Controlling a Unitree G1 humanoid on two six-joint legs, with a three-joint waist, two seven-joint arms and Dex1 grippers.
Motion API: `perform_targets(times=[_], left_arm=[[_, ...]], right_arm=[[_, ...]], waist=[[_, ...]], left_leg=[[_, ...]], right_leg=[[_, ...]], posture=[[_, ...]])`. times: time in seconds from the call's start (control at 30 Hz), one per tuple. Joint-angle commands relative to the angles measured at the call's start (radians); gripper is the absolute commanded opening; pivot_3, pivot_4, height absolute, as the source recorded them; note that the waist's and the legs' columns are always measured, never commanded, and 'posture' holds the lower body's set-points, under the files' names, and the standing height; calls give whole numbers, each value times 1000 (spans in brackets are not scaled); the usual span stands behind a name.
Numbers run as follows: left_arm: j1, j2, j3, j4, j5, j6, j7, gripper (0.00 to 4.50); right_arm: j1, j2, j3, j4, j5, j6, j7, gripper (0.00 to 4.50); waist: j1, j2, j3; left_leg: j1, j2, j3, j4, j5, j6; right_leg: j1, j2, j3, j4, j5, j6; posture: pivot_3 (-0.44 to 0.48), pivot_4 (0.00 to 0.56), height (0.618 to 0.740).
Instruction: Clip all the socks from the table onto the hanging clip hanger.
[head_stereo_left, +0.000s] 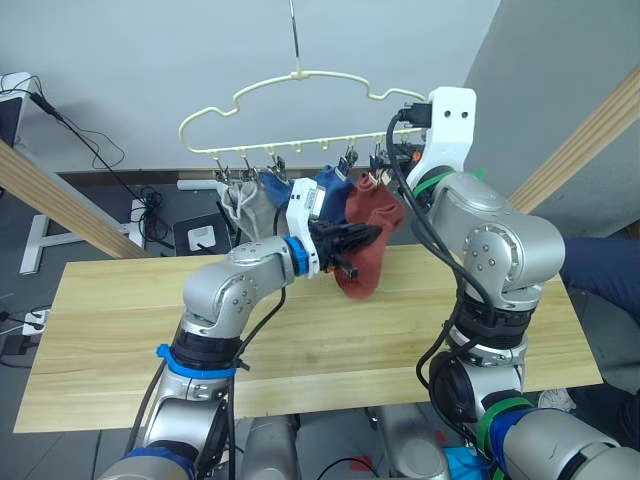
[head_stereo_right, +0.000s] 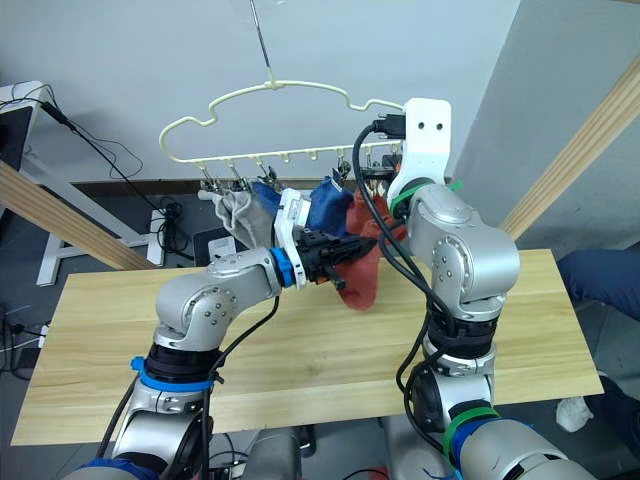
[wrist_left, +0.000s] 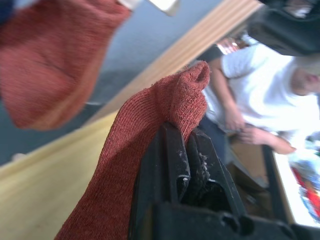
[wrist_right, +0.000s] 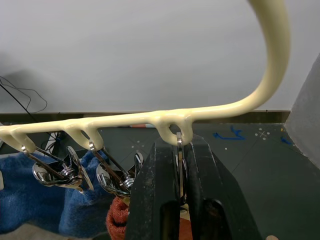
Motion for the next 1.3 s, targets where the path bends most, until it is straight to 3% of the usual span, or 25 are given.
perform_targets(times=[0.03,1.3], left_arm=[[-23,-28,-3,15,42,-67,17,38],[-108,-191,44,141,116,-191,84,38]], right_arm=[[-19,3,-6,-23,7,-12,-8,0],[-15,14,-13,-39,8,2,-26,0]], waist=[[0,0,0],[0,0,0]], left_leg=[[-1,0,0,0,0,0],[-3,0,-2,3,0,0]], right_leg=[[-1,0,0,0,0,0],[-1,0,-2,1,0,0]], posture=[[-242,331,740],[-258,328,740]])
